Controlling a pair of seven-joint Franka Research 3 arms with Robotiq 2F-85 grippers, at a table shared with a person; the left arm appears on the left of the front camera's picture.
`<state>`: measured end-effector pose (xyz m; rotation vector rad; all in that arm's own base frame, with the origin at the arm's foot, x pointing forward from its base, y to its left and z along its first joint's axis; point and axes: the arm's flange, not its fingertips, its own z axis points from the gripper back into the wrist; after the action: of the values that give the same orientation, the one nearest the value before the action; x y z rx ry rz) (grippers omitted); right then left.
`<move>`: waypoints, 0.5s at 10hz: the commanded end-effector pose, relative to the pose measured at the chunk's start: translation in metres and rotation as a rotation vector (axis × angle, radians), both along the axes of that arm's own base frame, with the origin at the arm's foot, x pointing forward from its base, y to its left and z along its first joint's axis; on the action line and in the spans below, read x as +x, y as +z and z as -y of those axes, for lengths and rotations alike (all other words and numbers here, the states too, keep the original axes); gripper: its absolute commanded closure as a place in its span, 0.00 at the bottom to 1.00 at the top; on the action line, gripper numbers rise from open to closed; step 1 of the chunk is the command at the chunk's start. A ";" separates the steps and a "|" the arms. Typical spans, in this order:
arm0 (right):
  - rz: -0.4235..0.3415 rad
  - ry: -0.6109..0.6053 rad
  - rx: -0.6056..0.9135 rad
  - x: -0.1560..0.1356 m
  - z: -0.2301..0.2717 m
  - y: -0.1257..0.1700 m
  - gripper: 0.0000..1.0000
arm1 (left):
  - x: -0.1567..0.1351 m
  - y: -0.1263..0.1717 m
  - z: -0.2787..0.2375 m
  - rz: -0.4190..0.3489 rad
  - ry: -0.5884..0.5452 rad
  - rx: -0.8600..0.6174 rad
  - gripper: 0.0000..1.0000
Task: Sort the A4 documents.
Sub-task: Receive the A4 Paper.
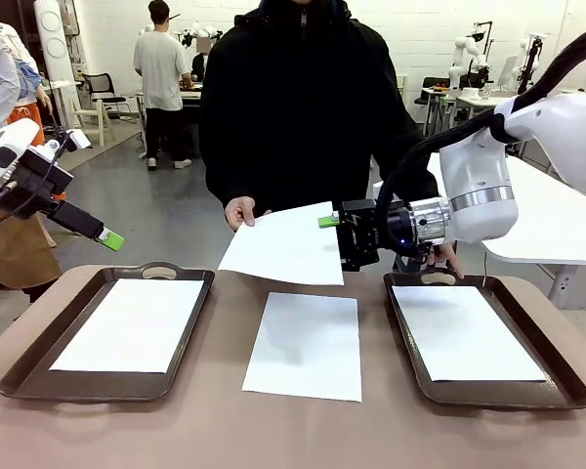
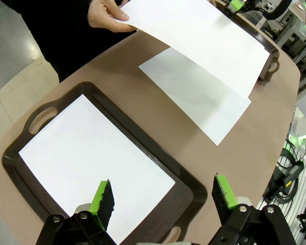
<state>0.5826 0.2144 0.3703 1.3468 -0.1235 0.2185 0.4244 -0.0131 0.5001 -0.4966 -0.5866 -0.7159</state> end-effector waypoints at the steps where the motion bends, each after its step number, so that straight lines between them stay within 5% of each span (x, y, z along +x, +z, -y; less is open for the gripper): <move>1: -0.045 -0.044 0.018 0.014 -0.013 -0.005 0.00 | 0.000 0.000 -0.001 0.002 -0.001 -0.004 0.00; 5: -0.110 -0.012 0.071 0.023 -0.011 -0.017 0.02 | 0.000 0.000 -0.001 0.002 -0.001 -0.004 0.00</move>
<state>0.5980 0.2219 0.3492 1.3818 -0.0572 0.1413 0.4244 -0.0131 0.5001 -0.4966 -0.5866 -0.7159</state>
